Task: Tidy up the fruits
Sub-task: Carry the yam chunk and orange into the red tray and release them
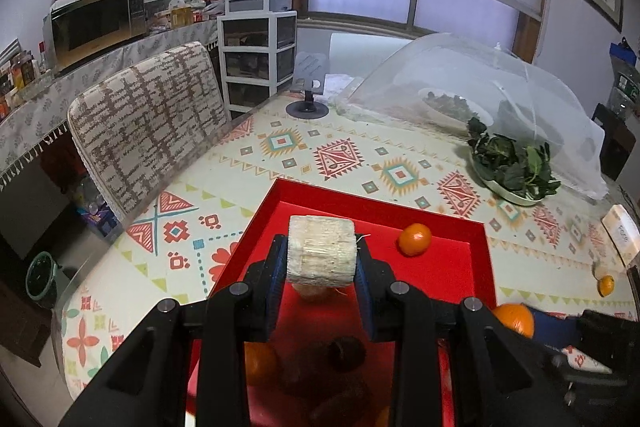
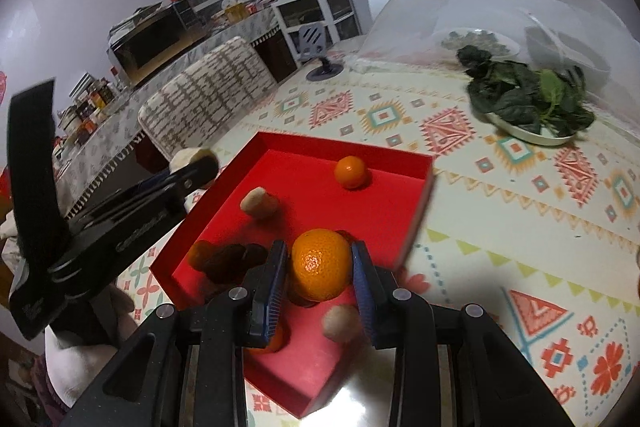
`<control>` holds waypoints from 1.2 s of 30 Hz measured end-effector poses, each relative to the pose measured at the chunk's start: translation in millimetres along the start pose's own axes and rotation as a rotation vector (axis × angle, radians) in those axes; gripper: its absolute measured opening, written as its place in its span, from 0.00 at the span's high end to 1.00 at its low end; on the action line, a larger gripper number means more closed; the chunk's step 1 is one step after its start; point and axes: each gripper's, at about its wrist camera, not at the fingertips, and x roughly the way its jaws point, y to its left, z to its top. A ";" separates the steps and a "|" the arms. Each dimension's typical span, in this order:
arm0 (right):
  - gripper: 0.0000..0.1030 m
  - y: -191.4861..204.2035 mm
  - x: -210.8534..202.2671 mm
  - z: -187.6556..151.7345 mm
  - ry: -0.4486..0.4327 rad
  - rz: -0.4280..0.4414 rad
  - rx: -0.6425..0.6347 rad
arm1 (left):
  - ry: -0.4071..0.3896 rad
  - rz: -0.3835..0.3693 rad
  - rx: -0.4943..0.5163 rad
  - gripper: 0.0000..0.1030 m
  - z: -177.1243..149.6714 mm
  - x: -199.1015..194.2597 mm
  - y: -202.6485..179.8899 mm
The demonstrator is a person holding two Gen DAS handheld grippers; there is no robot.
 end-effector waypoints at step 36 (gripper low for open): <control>0.64 28.6 76.7 6.6 0.092 -0.004 -0.064 | 0.035 0.015 -0.043 0.43 10.9 32.6 21.9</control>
